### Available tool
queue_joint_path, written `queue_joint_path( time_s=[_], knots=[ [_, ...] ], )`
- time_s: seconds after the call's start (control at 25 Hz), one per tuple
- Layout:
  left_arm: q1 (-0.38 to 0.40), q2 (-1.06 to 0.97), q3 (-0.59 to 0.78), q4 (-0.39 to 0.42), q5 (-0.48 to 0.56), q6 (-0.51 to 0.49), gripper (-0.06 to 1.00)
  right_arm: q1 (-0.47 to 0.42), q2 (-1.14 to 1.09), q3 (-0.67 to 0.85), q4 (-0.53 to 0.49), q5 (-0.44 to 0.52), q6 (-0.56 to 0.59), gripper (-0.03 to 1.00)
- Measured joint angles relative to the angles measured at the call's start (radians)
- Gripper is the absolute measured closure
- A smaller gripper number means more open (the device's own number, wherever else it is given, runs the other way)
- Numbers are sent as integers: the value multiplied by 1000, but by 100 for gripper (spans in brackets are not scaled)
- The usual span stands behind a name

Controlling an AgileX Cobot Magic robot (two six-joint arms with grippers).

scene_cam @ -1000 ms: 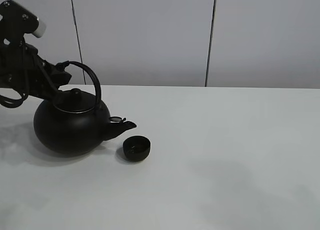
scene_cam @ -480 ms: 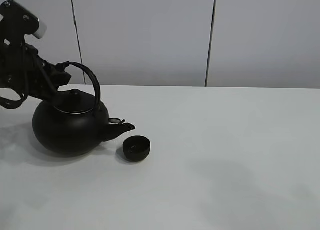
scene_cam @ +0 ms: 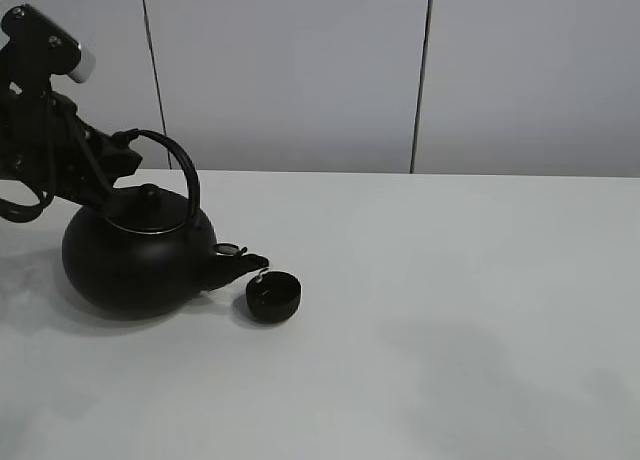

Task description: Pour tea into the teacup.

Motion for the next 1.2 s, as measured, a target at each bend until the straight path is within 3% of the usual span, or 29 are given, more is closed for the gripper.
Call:
queue_joint_path(
  time_s=[0.6, 0.8, 1.2],
  knots=[
    [-3, 0, -17, 1, 0, 24, 83, 0, 0, 0, 0, 0, 0, 39],
    [-8, 1, -23, -16, -1, -12, 83, 0, 0, 0, 0, 0, 0, 39],
    [-8, 1, 7, -185, -112, -85, 83, 0, 0, 0, 0, 0, 0, 39]
  ],
)
